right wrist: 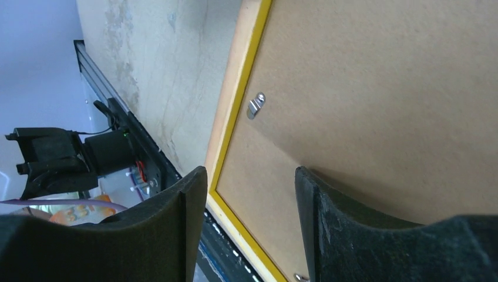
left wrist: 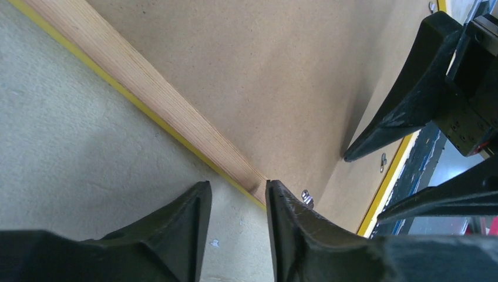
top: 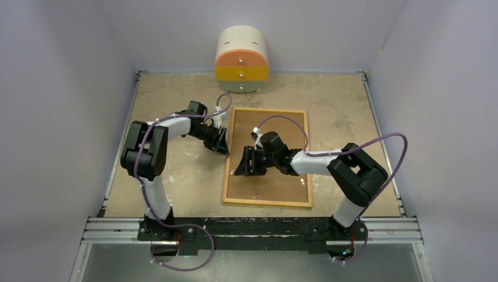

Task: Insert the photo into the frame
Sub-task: Install the photo frame at the center of the board.

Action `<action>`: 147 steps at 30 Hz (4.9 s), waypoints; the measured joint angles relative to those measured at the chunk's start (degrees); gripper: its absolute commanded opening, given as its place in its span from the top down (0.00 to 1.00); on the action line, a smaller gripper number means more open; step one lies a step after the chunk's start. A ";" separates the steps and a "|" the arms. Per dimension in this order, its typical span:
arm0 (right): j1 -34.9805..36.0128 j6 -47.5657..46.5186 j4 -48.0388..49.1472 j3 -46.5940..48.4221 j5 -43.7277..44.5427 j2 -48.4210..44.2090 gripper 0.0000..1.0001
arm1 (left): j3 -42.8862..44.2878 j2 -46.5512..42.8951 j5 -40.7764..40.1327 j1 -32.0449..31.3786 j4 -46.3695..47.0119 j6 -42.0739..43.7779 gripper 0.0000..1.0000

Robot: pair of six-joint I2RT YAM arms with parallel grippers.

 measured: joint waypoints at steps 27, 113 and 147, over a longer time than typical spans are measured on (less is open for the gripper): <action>3.08 1.97 10.69 4.26 -1.01 9.49 0.58 | 0.00 1.31 1.05 -0.50 -0.35 0.04 0.83; 1.20 6.75 14.69 2.38 -0.42 8.59 0.44 | 2.19 0.96 1.27 0.31 -1.88 2.78 0.96; -14.58 -6.25 -0.52 38.62 -0.50 30.36 0.54 | 9.62 7.56 2.80 1.70 3.39 -2.19 0.99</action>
